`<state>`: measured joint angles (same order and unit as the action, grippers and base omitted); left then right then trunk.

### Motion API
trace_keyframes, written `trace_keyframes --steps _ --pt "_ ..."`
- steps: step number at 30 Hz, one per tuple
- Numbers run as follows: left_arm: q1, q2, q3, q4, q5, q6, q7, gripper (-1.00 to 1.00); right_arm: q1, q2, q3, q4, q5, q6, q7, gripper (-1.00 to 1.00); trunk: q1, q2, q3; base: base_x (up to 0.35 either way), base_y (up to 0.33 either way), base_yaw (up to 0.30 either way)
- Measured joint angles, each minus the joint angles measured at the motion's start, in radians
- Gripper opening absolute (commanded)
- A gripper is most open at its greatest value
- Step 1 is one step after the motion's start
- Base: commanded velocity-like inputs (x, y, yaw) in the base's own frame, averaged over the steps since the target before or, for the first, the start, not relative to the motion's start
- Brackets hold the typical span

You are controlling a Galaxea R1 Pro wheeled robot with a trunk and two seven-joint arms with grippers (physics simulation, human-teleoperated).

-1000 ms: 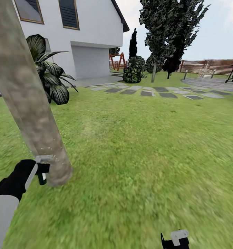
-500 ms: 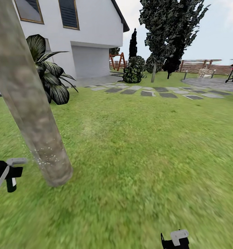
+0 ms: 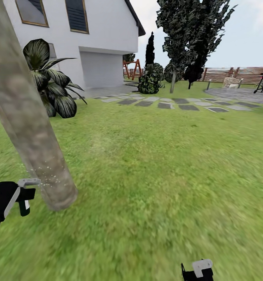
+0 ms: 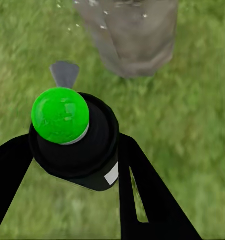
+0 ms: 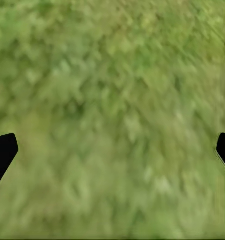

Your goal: In the garden, pick up the pesticide atomizer on the floor and spray pesticide onto both trees until each tree trunk is fully covered.

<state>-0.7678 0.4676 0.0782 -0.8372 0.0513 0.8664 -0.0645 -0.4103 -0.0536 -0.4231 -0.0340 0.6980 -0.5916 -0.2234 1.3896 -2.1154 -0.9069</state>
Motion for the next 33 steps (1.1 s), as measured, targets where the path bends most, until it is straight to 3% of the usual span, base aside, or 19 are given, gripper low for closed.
trace_keyframes --steps 18,33 --pt "-0.002 -0.007 0.000 -0.007 -0.008 0.009 0.010 -1.00 0.000 0.000 0.000 -0.001 0.000 0.000 0.000 1.00 0.000 0.000 0.000 0.104 -0.267 0.002" --pt "-0.004 -0.007 0.008 0.000 -0.009 0.007 0.016 -1.00 0.000 0.000 0.000 -0.001 0.000 0.000 0.000 1.00 0.000 0.000 0.000 0.001 -0.275 0.262"
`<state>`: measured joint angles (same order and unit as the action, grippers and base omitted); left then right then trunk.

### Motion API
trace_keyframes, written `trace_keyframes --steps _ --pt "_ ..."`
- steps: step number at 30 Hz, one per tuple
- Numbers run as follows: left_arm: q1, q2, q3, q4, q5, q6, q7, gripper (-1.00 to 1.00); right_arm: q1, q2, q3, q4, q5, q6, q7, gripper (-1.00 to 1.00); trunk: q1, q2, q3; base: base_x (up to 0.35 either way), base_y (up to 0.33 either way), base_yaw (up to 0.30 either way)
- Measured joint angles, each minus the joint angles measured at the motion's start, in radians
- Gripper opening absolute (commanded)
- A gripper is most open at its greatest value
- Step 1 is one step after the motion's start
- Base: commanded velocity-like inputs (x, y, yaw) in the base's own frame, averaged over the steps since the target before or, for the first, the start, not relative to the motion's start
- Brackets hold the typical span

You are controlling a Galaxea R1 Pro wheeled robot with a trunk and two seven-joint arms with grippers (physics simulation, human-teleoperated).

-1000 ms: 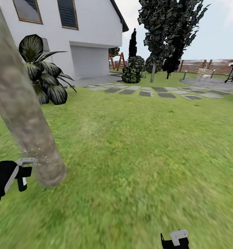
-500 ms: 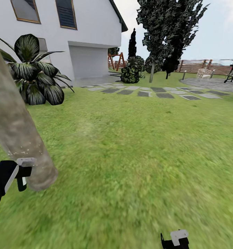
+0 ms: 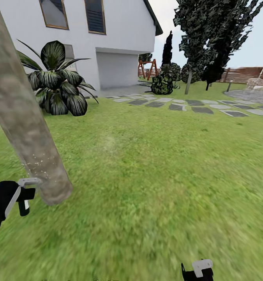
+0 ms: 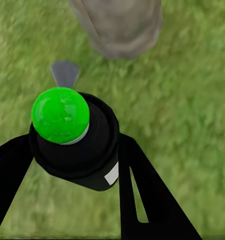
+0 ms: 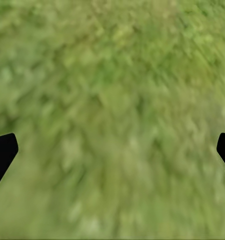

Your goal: In the garden, pick up the pesticide atomizer on the floor and spray pesticide onto both trees until each tree trunk is fully covered.

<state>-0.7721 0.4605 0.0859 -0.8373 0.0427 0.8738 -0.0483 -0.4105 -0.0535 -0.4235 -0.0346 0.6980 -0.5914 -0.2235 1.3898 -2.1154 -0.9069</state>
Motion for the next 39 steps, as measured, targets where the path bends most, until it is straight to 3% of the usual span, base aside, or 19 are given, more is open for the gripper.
trace_keyframes --steps 18,24,26,34,39 --pt "0.004 0.000 0.000 0.006 0.001 -0.002 0.003 -1.00 0.000 0.000 0.000 0.000 0.000 0.000 0.000 1.00 0.000 0.000 0.000 0.217 -0.203 0.033" --pt "0.005 0.000 0.000 0.104 0.002 -0.018 0.002 -1.00 0.000 0.000 0.000 0.000 0.000 0.000 0.000 1.00 0.000 0.000 0.000 0.240 -0.190 0.051" --pt "0.004 0.000 0.000 0.131 0.001 -0.055 0.003 -1.00 0.000 0.000 0.001 0.000 0.000 0.000 0.000 1.00 0.000 0.000 0.000 0.240 -0.190 0.234" --pt "0.004 0.000 0.001 0.187 0.002 -0.115 0.005 -1.00 0.000 0.000 0.001 0.001 0.000 0.000 0.000 1.00 0.000 0.000 0.000 0.239 -0.190 0.275" --pt "0.004 0.000 0.004 0.187 0.008 -0.116 0.074 -1.00 0.000 0.000 0.001 0.001 0.000 0.000 0.000 1.00 0.000 0.000 0.000 0.239 -0.190 0.270"
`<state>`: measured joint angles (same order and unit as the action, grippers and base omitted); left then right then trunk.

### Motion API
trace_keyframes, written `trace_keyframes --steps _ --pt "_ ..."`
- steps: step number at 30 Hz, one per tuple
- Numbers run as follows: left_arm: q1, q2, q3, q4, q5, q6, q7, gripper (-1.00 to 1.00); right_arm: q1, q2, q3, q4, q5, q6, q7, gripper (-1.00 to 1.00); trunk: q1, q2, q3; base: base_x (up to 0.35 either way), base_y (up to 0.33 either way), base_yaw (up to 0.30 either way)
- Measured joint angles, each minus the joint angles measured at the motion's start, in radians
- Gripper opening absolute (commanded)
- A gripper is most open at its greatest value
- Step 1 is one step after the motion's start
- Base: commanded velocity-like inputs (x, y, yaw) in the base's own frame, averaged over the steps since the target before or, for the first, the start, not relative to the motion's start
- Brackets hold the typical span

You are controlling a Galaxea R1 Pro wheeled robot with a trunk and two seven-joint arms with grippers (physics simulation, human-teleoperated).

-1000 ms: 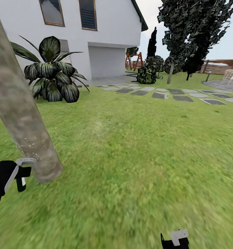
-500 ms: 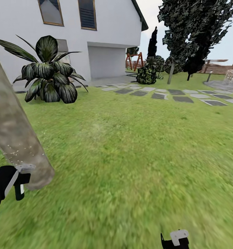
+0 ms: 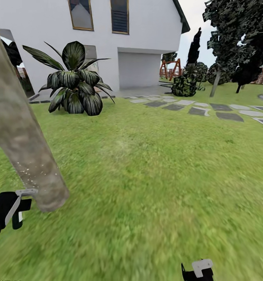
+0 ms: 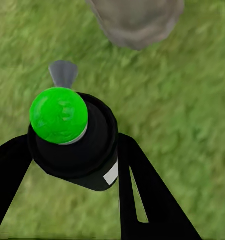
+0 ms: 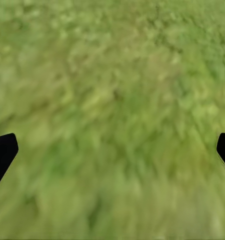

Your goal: In the garden, pick up the pesticide atomizer on the floor and spray pesticide onto both trees until each tree trunk is fully covered.

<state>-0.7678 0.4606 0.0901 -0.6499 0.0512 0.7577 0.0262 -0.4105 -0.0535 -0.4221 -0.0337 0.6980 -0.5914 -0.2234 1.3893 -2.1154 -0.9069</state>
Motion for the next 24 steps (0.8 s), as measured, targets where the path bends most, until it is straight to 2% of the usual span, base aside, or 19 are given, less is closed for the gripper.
trace_keyframes --steps 15,24 --pt "-0.001 -0.002 0.003 -0.010 0.002 0.002 0.004 -1.00 0.000 0.000 0.000 0.000 0.000 0.000 0.000 1.00 0.000 0.000 0.000 0.224 -0.199 0.022" --pt "-0.001 -0.002 0.002 -0.001 0.001 0.003 0.006 -1.00 0.000 0.000 0.000 0.000 0.000 0.000 0.000 1.00 0.000 0.000 0.000 0.152 -0.239 0.257"
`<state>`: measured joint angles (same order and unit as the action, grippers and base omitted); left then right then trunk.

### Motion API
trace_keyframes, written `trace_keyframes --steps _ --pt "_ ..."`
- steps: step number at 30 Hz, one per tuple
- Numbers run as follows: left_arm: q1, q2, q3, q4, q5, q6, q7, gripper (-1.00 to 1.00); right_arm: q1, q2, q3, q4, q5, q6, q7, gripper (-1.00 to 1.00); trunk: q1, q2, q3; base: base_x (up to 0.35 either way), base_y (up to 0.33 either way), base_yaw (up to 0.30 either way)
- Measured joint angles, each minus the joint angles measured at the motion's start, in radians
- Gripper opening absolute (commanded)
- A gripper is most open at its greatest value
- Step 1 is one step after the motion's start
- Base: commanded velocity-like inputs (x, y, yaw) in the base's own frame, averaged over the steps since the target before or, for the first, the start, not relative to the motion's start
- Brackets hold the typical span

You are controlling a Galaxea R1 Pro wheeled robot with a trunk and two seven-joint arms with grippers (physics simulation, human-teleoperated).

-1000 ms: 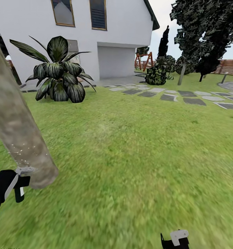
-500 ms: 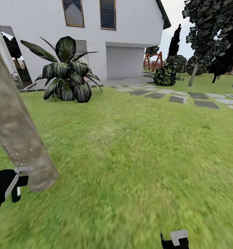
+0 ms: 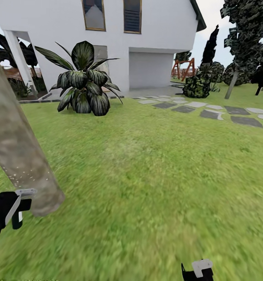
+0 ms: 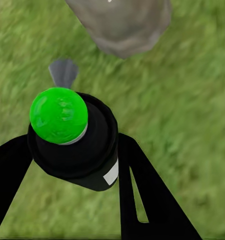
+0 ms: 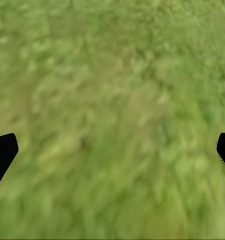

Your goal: In the garden, pick up the pesticide atomizer on the floor and spray pesticide onto both trees until each tree trunk is fully covered.

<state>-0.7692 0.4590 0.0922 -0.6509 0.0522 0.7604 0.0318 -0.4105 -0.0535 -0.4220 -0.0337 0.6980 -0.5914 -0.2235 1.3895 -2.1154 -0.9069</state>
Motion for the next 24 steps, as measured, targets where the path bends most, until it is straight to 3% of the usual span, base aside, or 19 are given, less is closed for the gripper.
trace_keyframes --steps 5,10,14,24 --pt "0.001 0.002 -0.003 0.009 -0.001 -0.001 0.000 -1.00 0.000 0.000 0.000 0.000 0.000 0.000 0.000 1.00 0.000 0.000 0.000 0.151 -0.240 0.277" --pt "0.002 0.002 -0.003 0.076 0.000 -0.010 0.000 -1.00 0.000 0.000 0.000 0.000 0.000 0.000 0.000 1.00 0.000 0.000 0.000 0.151 -0.240 0.264" --pt "0.001 0.001 -0.004 0.093 0.000 -0.068 0.001 -1.00 0.000 0.000 0.000 0.000 0.000 0.000 0.000 1.00 0.000 0.000 0.000 0.151 -0.240 0.052" --pt "0.001 0.001 -0.003 0.094 0.000 -0.074 0.005 -1.00 0.000 0.000 -0.002 -0.001 0.000 0.000 0.000 1.00 0.000 0.000 0.000 0.155 -0.240 0.001"
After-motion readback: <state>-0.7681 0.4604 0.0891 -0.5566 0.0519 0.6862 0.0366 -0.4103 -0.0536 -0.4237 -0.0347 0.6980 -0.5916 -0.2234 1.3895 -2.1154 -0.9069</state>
